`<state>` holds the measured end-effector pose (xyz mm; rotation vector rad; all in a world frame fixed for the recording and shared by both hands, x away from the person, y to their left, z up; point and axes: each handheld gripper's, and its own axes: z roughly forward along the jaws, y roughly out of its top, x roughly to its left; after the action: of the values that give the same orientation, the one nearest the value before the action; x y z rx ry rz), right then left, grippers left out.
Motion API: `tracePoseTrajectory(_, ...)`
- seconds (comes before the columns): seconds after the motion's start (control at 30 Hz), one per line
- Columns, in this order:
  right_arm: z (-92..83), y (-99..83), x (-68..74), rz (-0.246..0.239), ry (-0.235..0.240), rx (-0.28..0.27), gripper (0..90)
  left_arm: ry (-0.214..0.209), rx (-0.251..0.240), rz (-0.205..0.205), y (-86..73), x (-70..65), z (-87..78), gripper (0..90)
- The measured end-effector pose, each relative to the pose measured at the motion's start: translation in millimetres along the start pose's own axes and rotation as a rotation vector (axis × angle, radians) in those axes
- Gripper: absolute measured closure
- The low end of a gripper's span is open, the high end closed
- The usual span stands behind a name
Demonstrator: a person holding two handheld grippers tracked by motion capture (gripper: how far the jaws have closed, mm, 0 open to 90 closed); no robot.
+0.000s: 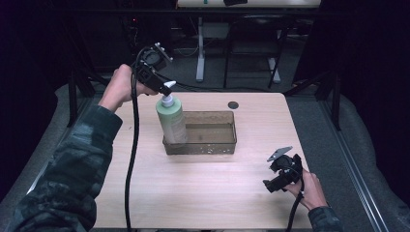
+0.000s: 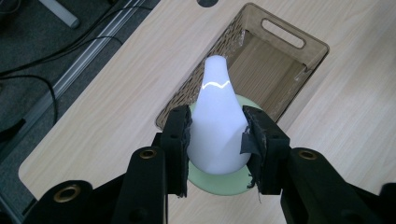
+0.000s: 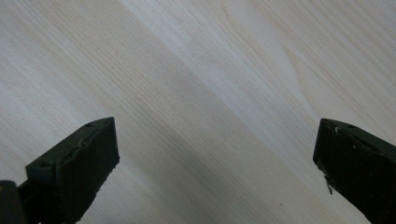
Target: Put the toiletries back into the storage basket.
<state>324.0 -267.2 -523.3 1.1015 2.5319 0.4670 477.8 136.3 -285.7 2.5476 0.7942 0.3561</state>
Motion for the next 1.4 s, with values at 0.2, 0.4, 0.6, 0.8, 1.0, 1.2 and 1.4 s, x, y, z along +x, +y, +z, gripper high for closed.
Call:
tracePoseTrajectory(0.2,0.4,0.1,0.4,0.004,0.006,0.002,0.0,-0.010,0.020,0.001,-3.4,-0.4,6.5,63.3)
tracePoseTrajectory(0.4,0.7,0.0,0.1,-0.001,0.004,0.005,0.0,-0.019,0.041,0.004,-4.9,-1.7,13.9,63.3)
tracePoseTrajectory(0.6,0.7,0.4,0.9,0.003,0.007,0.002,0.0,-0.026,0.052,0.009,-5.4,-2.8,16.5,63.3)
tracePoseTrajectory(0.8,0.6,0.4,0.9,0.002,0.007,0.003,0.0,-0.036,0.070,0.017,-5.9,-5.6,20.4,63.2)
tracePoseTrajectory(1.0,0.7,0.3,0.5,0.002,0.007,0.004,0.0,-0.047,0.085,0.023,-6.6,-6.6,26.6,63.1)
tracePoseTrajectory(1.2,0.7,0.1,-0.1,-0.003,0.003,0.006,0.0,-0.061,0.095,0.026,-6.8,-8.5,31.5,62.9)
tracePoseTrajectory(1.4,0.4,0.0,0.0,0.002,0.007,0.006,0.0,-0.063,0.085,0.024,-7.6,-9.1,31.1,62.8)
